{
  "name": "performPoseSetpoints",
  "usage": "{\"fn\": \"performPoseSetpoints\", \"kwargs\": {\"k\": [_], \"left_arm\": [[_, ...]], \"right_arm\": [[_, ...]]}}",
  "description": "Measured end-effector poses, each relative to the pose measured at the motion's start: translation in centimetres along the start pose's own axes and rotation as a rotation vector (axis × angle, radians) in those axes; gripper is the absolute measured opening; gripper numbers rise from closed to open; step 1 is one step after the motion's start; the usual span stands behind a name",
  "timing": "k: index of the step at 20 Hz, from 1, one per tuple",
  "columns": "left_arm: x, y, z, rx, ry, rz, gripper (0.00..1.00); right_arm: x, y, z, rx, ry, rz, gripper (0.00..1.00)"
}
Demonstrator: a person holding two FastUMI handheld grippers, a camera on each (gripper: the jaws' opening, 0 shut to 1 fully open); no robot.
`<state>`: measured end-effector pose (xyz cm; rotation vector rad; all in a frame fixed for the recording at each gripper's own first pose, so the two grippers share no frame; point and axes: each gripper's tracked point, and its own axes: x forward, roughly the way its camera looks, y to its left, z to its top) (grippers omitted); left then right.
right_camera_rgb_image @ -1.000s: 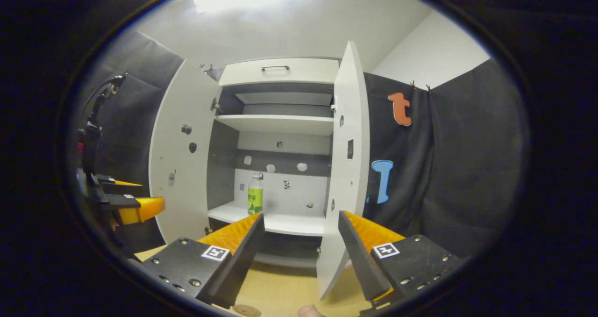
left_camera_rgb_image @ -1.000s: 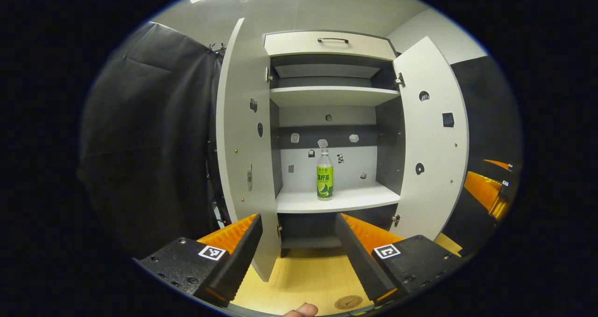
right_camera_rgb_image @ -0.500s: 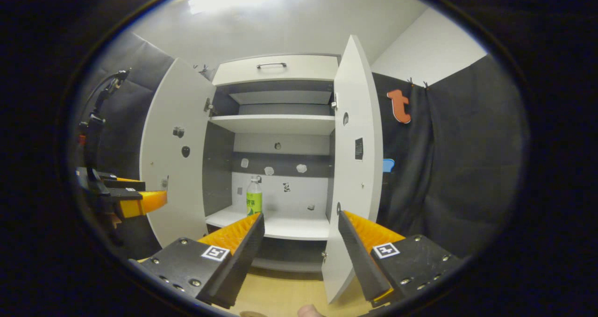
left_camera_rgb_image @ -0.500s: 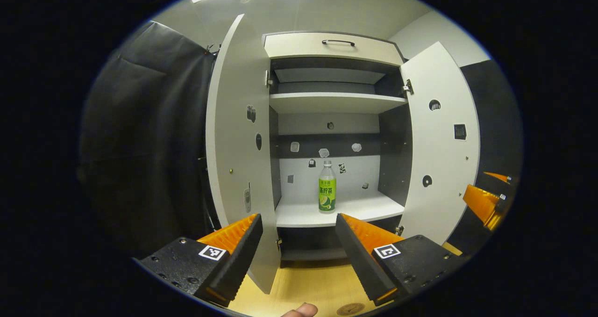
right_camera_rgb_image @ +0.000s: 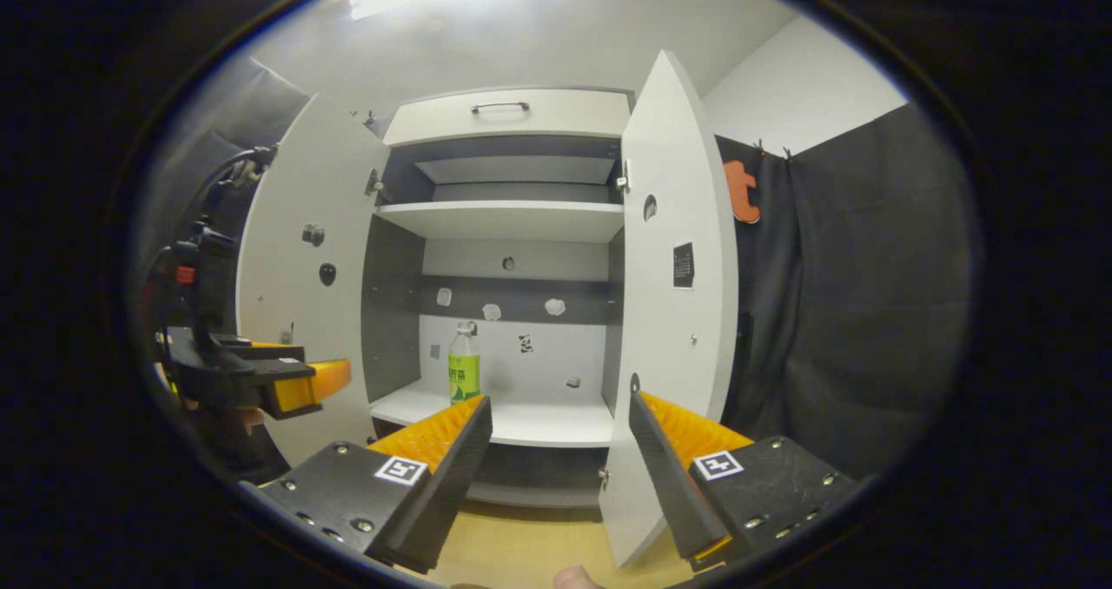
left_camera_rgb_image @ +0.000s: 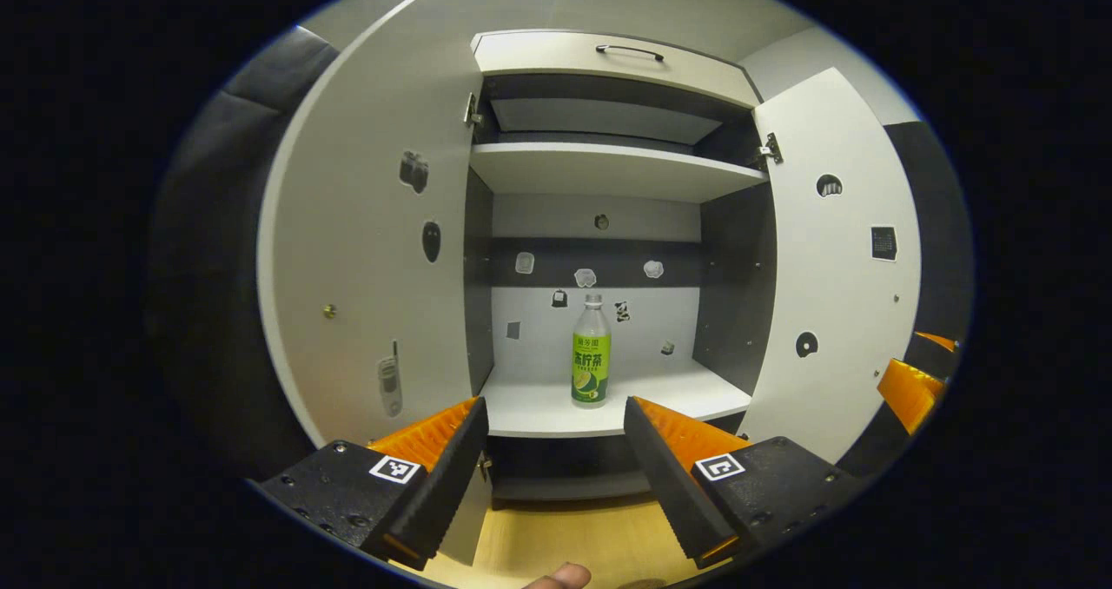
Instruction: Grasp the bottle in the cabinet with the left hand and place it on the coaster, then close the right door with the right hand and the left door with the left hand.
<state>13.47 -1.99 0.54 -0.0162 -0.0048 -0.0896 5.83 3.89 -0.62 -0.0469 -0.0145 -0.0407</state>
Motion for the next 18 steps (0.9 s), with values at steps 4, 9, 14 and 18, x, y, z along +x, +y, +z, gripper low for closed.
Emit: {"fn": "performPoseSetpoints", "kwargs": {"k": [4, 9, 14, 18], "left_arm": [[4.7, -0.9, -1.1, -0.006, 0.004, -0.017, 0.99], [10.7, -1.3, -1.6, -0.045, -0.01, -0.017, 0.99], [16.3, -2.4, -2.6, -0.061, 0.003, -0.029, 1.0], [20.3, -3.1, -2.2, -0.011, -0.03, -0.04, 1.0]], "right_arm": [[0.5, -0.1, -0.7, -0.018, 0.019, -0.022, 0.96], [1.3, -1.0, -1.2, -0.033, 0.023, -0.061, 0.96], [2.4, -1.9, -1.8, -0.031, 0.053, -0.085, 0.96], [3.4, -2.4, -1.3, -0.031, 0.051, -0.096, 0.96]]}}
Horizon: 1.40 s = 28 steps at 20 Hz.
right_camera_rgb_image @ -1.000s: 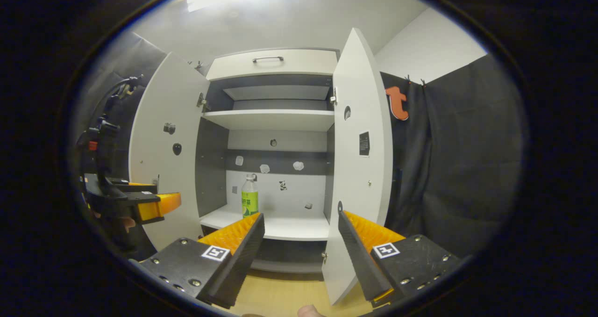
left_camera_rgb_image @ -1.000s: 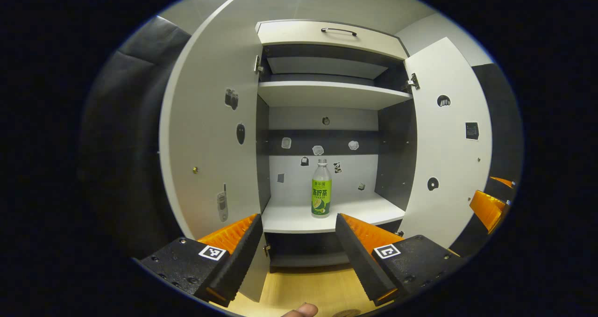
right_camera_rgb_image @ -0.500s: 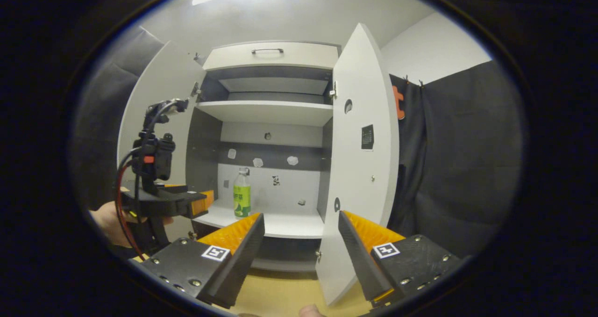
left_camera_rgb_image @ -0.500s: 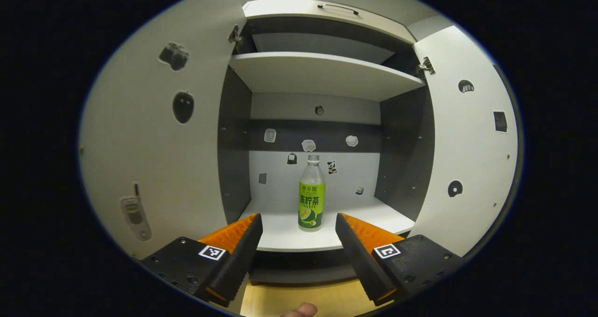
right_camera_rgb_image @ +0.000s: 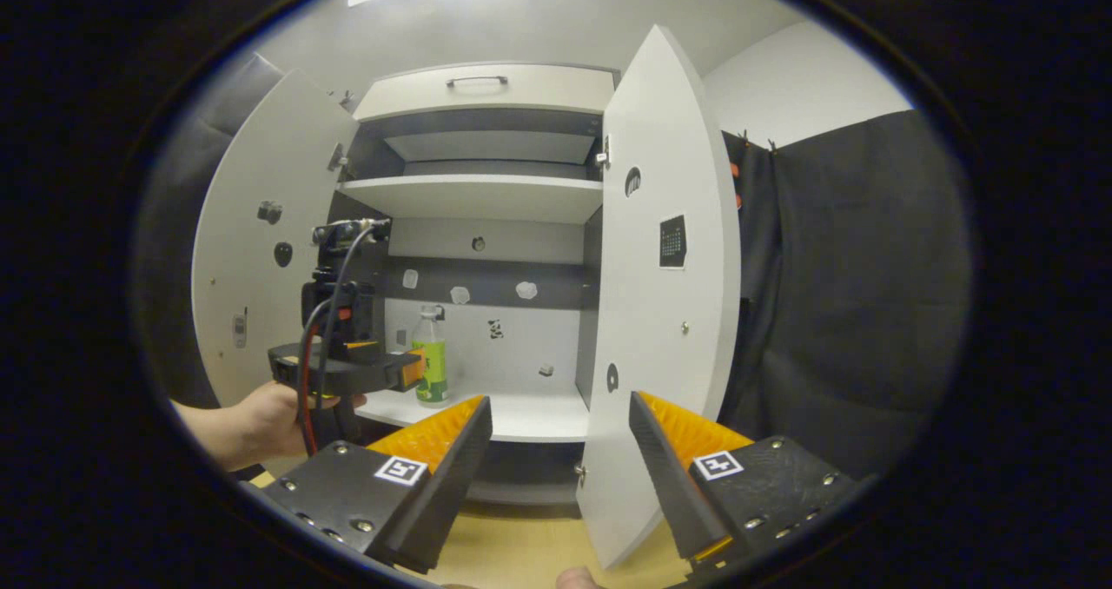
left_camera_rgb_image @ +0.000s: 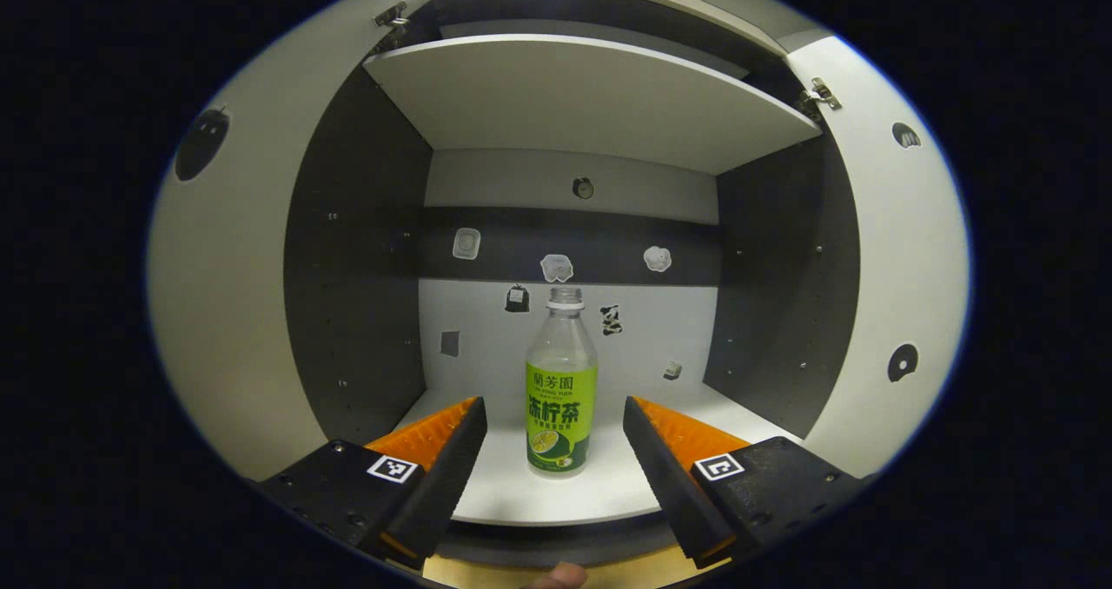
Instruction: Grasp the bottle in the cabinet with the left hand and place it on the coaster, then close the right door with the right hand and the left door with the left hand.
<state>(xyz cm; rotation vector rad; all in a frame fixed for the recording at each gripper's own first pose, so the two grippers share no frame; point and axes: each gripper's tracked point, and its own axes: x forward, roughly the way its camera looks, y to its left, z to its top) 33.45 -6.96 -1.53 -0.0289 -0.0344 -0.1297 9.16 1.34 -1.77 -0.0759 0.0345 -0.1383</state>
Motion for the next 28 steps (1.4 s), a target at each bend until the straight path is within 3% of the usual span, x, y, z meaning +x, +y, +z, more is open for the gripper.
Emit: {"fn": "performPoseSetpoints", "kwargs": {"k": [6, 14, 15, 16, 20, 28], "left_arm": [[4.7, -0.8, -0.9, -0.052, 0.037, -0.021, 1.0], [9.4, -1.0, -3.6, -0.007, 0.118, -0.013, 1.0], [9.2, -1.2, -4.4, -0.01, 0.16, -0.013, 0.94], [9.2, -0.9, -3.8, -0.009, 0.139, -0.012, 0.81], [6.1, -2.0, -1.4, -0.093, 0.096, -0.06, 0.8], [-3.1, -2.0, 0.9, -0.031, 0.049, -0.078, 0.8]], "right_arm": [[0.6, 0.1, -0.6, -0.035, 0.02, 0.003, 0.96], [0.7, 0.1, -0.7, -0.04, 0.021, 0.008, 0.96], [0.6, 0.2, -0.5, -0.034, 0.019, 0.014, 0.96], [0.5, 0.2, -0.5, -0.033, 0.017, 0.019, 0.96], [-0.9, 0.5, -0.7, -0.029, 0.021, 0.036, 0.96], [-5.4, 0.9, 0.0, 0.022, 0.013, 0.08, 0.96]]}}
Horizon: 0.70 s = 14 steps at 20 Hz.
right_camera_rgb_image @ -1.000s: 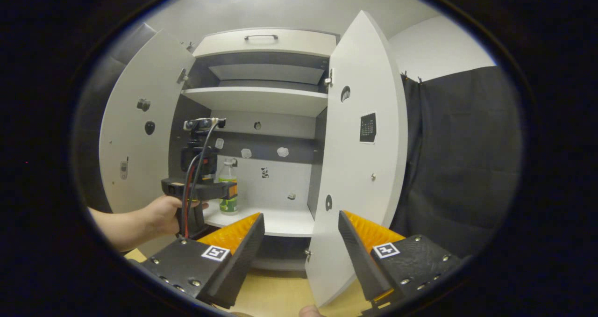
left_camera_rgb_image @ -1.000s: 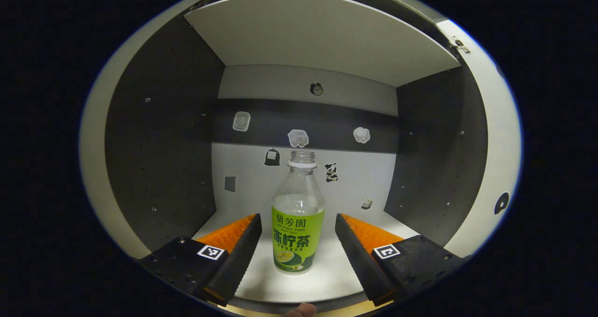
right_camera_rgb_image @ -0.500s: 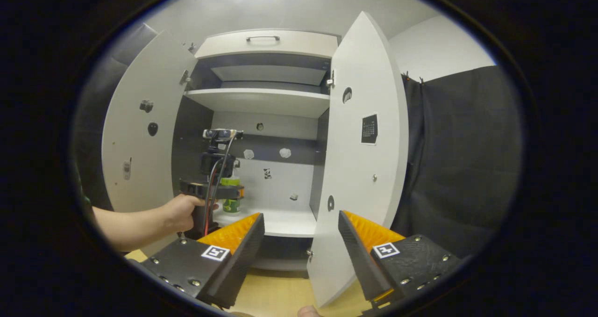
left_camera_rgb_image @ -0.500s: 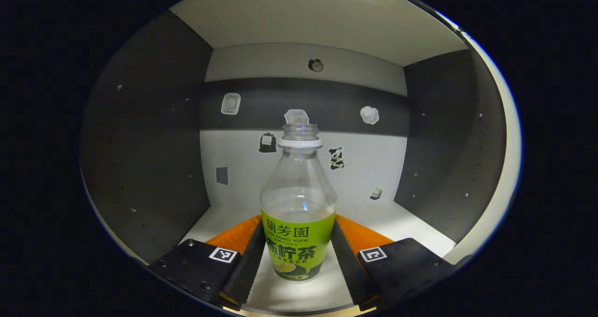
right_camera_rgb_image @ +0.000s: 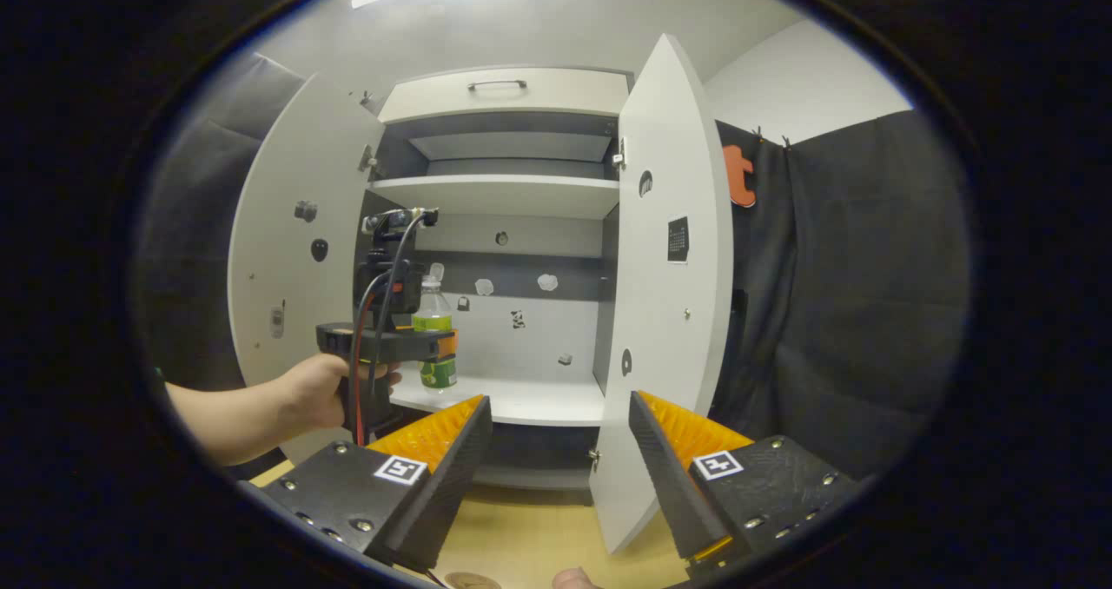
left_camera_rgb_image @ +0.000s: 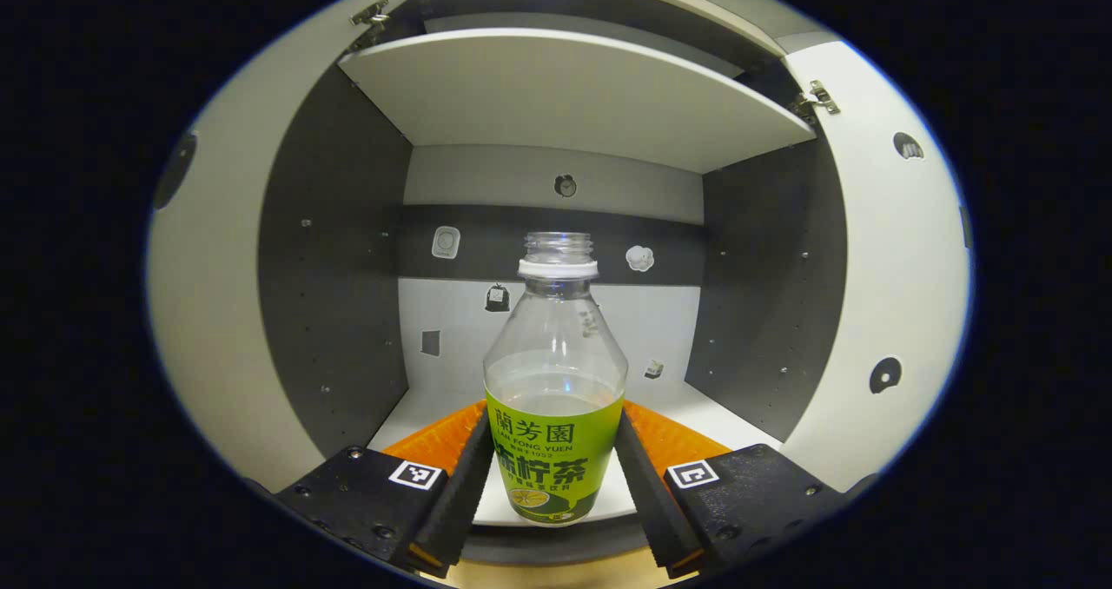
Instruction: Grasp the bottle in the cabinet with the left hand and place it on the coaster, then close the right door with the right hand and the left door with the left hand.
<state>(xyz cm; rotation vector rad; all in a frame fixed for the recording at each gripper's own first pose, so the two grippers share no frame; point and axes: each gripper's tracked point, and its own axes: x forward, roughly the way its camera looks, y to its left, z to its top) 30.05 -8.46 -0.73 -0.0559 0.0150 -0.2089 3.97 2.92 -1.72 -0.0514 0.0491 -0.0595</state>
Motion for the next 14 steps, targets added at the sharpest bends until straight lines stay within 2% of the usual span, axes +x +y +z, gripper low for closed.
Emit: {"fn": "performPoseSetpoints", "kwargs": {"k": [4, 9, 14], "left_arm": [[-5.4, -0.4, -1.4, -0.024, 0.012, 0.008, 0.8], [-12.1, -1.1, -4.2, 0.013, 0.035, 0.015, 0.8], [-17.1, -2.9, -8.8, -0.006, 0.072, -0.021, 0.8]], "right_arm": [[-2.2, -0.5, 0.0, 0.0, -0.007, 0.012, 0.96], [-4.3, -1.9, 0.3, -0.002, -0.033, 0.005, 0.96], [-5.3, -2.7, -0.1, 0.004, -0.028, 0.014, 0.96]]}}
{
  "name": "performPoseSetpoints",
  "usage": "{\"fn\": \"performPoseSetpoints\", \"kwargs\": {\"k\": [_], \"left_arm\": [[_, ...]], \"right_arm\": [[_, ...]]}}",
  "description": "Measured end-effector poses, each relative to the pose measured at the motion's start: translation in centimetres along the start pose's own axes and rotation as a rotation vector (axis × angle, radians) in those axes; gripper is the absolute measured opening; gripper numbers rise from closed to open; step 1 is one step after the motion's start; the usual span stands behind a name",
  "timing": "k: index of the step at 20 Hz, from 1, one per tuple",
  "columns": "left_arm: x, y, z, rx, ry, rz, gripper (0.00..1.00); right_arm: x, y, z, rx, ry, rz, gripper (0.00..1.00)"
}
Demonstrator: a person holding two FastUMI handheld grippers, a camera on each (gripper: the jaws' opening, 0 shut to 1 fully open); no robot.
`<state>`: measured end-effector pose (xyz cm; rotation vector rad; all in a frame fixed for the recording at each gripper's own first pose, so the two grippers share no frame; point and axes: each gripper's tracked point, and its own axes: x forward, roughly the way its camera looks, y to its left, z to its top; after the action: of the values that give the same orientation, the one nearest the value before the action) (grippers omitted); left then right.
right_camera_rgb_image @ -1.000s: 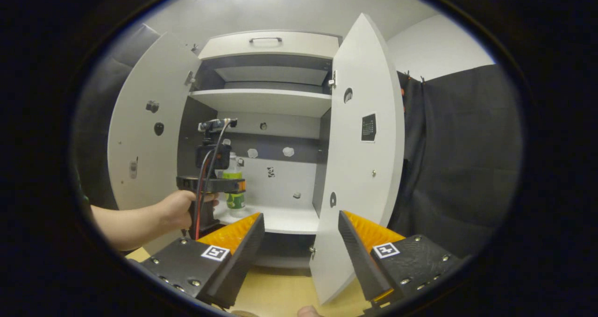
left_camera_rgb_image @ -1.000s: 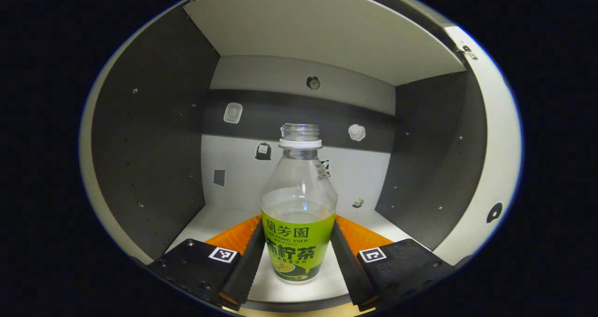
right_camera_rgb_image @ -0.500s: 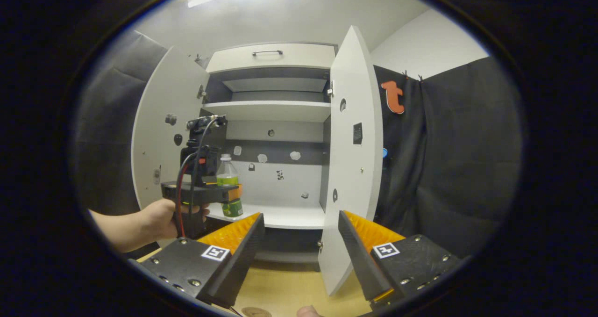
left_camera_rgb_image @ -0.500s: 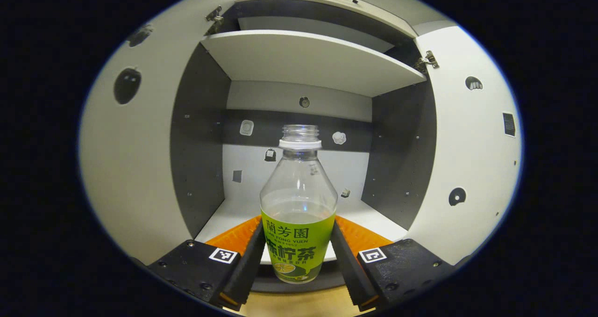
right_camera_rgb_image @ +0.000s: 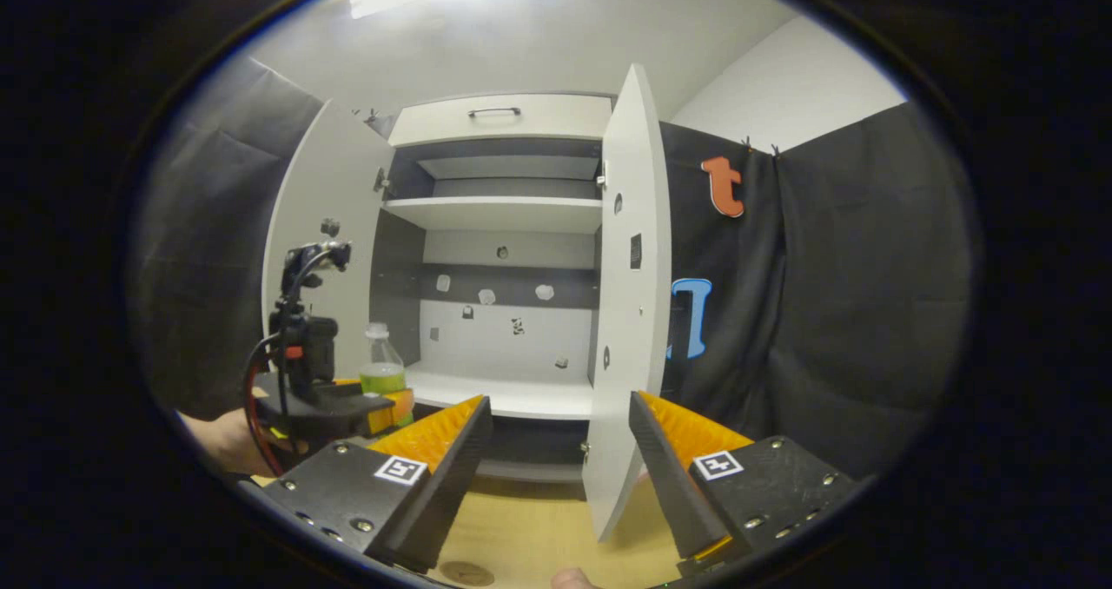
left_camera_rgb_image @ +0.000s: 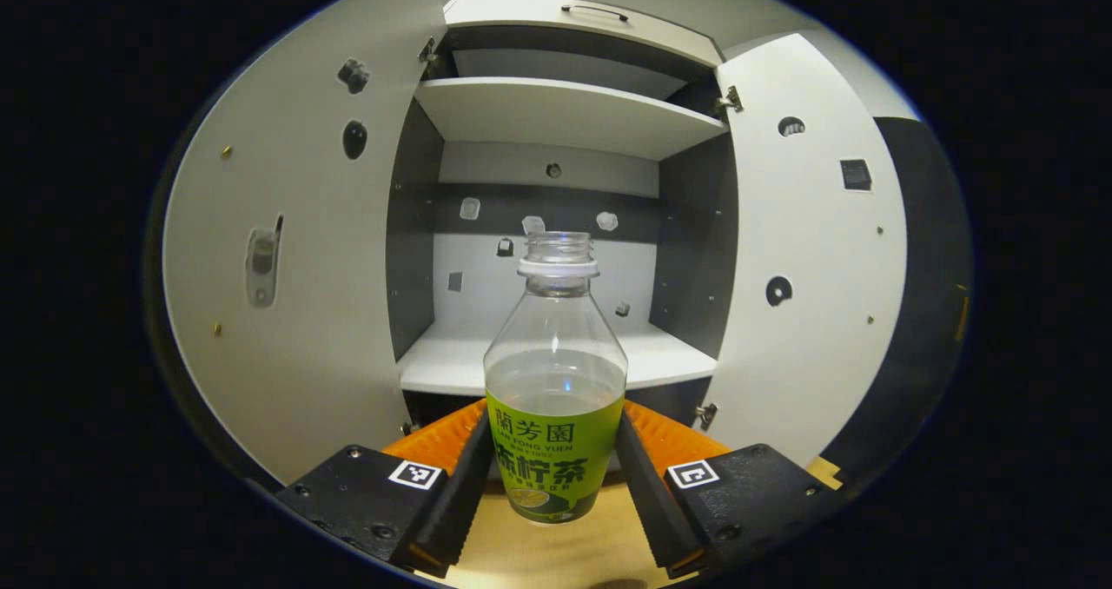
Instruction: Grasp the bottle in the cabinet with the left hand and place it on the coaster, then close the right door with the right hand and the left door with the left hand.
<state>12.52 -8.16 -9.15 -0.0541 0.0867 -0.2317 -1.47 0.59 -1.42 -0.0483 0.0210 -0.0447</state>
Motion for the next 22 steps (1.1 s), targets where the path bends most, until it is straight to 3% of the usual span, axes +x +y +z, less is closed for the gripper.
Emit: {"fn": "performPoseSetpoints", "kwargs": {"k": [9, 13, 18, 22], "left_arm": [[-6.1, -4.4, -13.1, 0.005, 0.118, -0.072, 0.8], [-7.5, -6.0, -17.3, -0.007, 0.131, -0.113, 0.8], [-8.4, -8.3, -22.1, 0.051, 0.121, -0.173, 0.8], [-9.0, -9.9, -25.5, 0.019, 0.161, -0.219, 0.8]], "right_arm": [[-1.1, -1.8, -1.1, -0.012, 0.032, -0.013, 0.96], [-1.7, -2.0, -1.9, -0.033, 0.045, -0.011, 0.96], [-1.2, -1.8, -3.3, -0.049, 0.068, -0.009, 0.96], [-0.3, -1.5, -4.9, -0.056, 0.096, -0.013, 0.96]]}}
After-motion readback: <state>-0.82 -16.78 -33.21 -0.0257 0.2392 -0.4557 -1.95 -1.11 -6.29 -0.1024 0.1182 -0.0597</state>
